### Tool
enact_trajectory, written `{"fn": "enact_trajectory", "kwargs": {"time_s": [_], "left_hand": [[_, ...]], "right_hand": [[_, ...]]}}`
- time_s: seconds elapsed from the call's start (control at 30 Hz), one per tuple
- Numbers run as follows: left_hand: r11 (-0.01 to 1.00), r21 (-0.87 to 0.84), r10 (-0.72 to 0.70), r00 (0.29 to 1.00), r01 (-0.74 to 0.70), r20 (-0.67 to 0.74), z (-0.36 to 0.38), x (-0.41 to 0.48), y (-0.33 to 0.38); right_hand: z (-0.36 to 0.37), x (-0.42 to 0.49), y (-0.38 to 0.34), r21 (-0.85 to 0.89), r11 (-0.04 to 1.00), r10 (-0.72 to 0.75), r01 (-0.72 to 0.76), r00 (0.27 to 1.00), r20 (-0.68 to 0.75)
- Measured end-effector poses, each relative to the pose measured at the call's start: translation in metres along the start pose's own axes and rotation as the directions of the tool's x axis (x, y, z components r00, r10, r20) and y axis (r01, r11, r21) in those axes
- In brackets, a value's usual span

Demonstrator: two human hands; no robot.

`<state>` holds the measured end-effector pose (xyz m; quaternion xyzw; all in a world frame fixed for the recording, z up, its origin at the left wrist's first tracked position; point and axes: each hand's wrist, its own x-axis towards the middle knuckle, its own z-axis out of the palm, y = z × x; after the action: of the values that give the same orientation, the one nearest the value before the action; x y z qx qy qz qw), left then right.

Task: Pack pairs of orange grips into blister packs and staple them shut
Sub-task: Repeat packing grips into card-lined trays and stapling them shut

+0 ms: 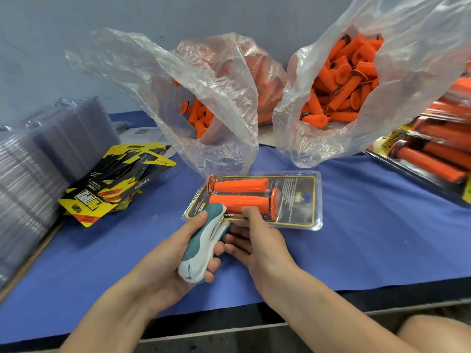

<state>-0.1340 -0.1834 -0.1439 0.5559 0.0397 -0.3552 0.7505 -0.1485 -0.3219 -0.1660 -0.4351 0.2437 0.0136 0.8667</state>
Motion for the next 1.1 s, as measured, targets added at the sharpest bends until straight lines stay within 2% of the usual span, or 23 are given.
{"fn": "enact_trajectory", "kwargs": {"time_s": [0.37,0.6,0.7,0.83,0.93,1.1], "left_hand": [[0.999,0.035,0.008,1.0,-0.008,0.012,0.002,0.002,-0.003],[0.979,0.196,0.071,0.992,-0.049,-0.105,0.007,0.009,-0.009],[0.975,0.212,0.092,0.987,-0.063,-0.128,0.008,0.012,-0.012],[0.962,0.261,0.113,0.987,-0.079,-0.118,0.007,0.015,-0.016],[0.951,0.291,0.135,0.986,-0.101,-0.099,0.011,0.015,-0.018],[0.937,0.332,0.152,0.982,-0.107,-0.112,0.018,0.015,-0.018]], "right_hand": [[-0.005,0.0,0.004,0.068,0.998,0.01,-0.018,0.993,0.115],[-0.006,0.003,0.004,0.06,0.998,-0.016,0.009,0.993,0.114],[-0.006,0.003,0.005,0.061,0.998,-0.025,0.017,0.991,0.131],[0.001,0.0,0.011,0.024,0.999,0.025,-0.029,0.988,0.154],[0.006,0.0,0.012,-0.064,0.996,0.077,-0.066,0.981,0.176],[0.009,0.003,0.009,-0.118,0.992,0.06,-0.052,0.996,0.062]]}}
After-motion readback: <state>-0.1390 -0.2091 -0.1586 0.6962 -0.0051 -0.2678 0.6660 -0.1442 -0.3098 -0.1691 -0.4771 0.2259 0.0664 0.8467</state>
